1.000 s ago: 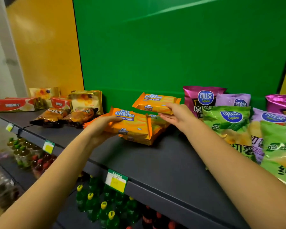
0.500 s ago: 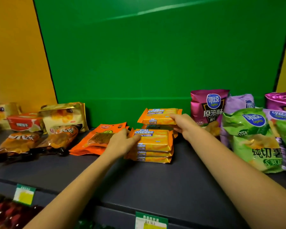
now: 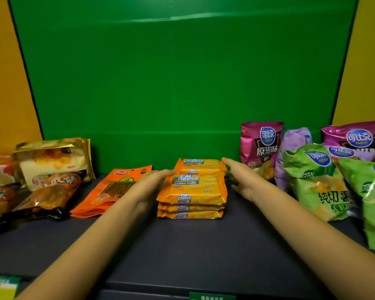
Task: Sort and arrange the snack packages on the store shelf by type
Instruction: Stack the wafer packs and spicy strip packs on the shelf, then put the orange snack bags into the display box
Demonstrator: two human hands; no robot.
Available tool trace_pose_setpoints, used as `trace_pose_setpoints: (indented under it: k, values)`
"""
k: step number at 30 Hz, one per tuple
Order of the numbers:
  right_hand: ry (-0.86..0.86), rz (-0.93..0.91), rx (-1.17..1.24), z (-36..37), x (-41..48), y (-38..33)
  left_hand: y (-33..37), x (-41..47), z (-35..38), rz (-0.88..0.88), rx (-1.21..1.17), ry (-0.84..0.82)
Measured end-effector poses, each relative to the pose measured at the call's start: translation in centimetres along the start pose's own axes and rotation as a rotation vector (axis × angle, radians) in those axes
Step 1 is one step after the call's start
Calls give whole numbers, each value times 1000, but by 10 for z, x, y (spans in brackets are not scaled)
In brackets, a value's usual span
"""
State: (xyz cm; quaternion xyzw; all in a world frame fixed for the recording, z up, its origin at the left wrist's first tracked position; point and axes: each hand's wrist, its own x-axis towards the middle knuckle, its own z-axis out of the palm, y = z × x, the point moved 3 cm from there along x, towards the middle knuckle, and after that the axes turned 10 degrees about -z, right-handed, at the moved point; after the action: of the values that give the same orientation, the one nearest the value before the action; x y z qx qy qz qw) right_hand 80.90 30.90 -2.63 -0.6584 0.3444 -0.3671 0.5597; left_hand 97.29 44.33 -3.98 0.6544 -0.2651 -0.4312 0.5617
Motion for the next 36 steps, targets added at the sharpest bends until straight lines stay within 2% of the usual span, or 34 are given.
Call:
trace_pose_setpoints:
  k: [4, 8, 12, 17, 20, 23, 25, 30, 36]
  values:
    - [-106, 54, 204, 8, -20, 13, -1, 7, 8, -125, -82, -98]
    - [-76, 71, 362, 24, -26, 23, -2, 9, 14, -166, -83, -113]
    - [-37, 85, 358, 33, -27, 30, 0, 8, 21, -144, -13, -103]
    - [-13, 83, 229, 31, -26, 28, 2, 6, 22, -153, 71, -20]
    - [53, 1, 1, 19, -25, 22, 7, 4, 15, -13, 107, 123]
    - [229, -267, -261, 3, -32, -8, 20, -15, 0, 252, 212, 316]
    - [253, -437, -306, 2, -36, -31, 29, -31, -19, 404, 324, 454]
    - [67, -562, -253, 36, -37, -67, 38, -86, -77, 589, 536, 771]
    - [-187, -576, -261, 115, -41, -80, 11, -147, -164, 529, 604, 1055]
